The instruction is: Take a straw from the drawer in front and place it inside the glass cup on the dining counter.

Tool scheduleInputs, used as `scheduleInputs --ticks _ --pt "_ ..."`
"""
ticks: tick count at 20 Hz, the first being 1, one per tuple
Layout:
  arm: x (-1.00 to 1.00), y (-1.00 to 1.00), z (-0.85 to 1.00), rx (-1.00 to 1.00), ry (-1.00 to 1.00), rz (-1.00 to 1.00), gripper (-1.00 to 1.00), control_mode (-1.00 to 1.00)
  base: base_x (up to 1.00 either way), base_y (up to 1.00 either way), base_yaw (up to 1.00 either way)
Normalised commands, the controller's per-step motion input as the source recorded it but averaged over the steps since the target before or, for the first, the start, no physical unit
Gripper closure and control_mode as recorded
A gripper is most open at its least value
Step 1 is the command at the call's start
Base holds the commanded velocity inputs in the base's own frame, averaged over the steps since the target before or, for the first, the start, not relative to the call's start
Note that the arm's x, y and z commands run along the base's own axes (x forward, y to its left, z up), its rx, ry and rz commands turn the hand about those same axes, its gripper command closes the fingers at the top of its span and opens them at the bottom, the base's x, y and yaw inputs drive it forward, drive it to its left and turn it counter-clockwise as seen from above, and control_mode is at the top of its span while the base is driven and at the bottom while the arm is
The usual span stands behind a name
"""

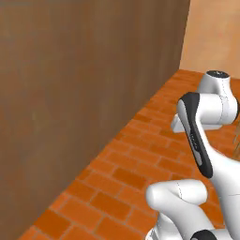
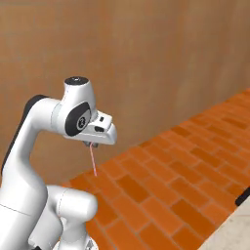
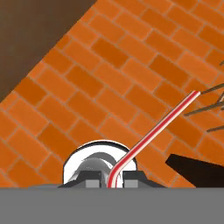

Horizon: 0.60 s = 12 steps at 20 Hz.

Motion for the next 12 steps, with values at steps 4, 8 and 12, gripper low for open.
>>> scheduleInputs --ticks 4,8,12 --pt "0.00 0.00 0.00 0.00 0.00 0.00 1.00 1.00 0.45 0.52 -0.78" --pt "0.00 0.00 0.00 0.00 0.00 0.00 1.00 1.00 0.45 0.53 -0.78" --pt "0.00 0.00 0.00 0.00 0.00 0.00 1.00 1.00 0.48 0.55 -0.78"
